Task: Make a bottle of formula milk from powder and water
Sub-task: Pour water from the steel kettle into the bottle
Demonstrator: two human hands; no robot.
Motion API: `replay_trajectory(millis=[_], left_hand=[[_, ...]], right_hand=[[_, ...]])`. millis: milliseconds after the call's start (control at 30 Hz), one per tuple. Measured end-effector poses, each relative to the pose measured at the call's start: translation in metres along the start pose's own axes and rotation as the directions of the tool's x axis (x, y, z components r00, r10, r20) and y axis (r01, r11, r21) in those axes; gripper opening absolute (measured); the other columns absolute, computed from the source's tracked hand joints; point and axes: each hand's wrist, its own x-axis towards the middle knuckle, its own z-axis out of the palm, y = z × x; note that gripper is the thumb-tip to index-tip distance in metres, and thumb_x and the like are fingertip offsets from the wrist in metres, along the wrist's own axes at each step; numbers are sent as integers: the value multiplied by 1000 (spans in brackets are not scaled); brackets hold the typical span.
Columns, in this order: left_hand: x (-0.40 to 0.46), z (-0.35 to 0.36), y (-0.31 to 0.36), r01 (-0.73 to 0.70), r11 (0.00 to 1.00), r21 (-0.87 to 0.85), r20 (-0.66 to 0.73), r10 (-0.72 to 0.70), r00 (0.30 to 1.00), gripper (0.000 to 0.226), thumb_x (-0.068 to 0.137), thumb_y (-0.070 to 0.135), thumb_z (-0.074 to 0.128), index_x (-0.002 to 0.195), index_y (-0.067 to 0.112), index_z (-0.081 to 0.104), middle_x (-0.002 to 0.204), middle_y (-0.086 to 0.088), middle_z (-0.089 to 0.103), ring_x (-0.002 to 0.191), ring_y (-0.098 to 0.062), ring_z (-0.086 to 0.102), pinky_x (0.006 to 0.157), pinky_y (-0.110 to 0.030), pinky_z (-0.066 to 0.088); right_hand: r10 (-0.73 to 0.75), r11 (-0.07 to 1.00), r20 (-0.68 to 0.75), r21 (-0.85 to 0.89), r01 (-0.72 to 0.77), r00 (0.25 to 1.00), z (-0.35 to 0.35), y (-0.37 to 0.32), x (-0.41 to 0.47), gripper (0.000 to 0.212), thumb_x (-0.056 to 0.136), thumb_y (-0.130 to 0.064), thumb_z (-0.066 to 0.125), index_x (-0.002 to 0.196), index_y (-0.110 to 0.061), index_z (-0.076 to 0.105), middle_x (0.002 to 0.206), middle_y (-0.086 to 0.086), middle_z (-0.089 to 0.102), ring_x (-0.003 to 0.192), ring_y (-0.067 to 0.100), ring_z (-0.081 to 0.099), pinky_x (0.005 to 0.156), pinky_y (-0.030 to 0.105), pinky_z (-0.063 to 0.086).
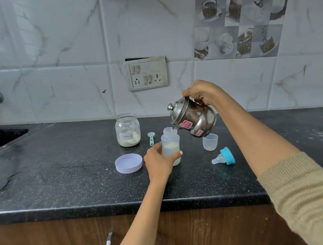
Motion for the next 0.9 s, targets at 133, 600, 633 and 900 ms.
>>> replay_trajectory(millis=[133,600,633,900], left_hand=[[0,0,-1,1,1000,2,-9,-1,1000,55,61,23,86,111,11,69,106,-3,71,95,-14,65,82,-27,50],[0,-1,0,11,1000,2,-3,-11,1000,59,61,23,86,116,10,66,111,-4,69,98,-15,64,86,-29,51],[0,-1,1,10,1000,0,-2,-10,1000,59,62,23,86,116,10,66,111,-4,69,98,-15,63,86,-29,50],[0,0,1,5,1000,-1,-1,-5,1000,58,62,23,86,115,11,66,110,-3,70,96,-14,63,83,-26,49]], right_hand=[[-2,1000,-11,14,2,1000,1,0,1,15,88,-20,56,92,-6,52,64,6,40,57,19,39,63,31,36],[-5,1000,-5,13,5,1000,1,0,1,15,89,-20,55,93,-6,54,64,6,39,57,19,39,62,31,36],[-5,1000,-6,10,5,1000,0,0,1,14,89,-20,55,93,-6,54,64,6,39,57,19,39,62,31,36],[-4,1000,-2,-13,4,1000,0,-1,-1,13,89,-20,55,92,-7,53,64,5,39,57,18,38,57,30,34]])
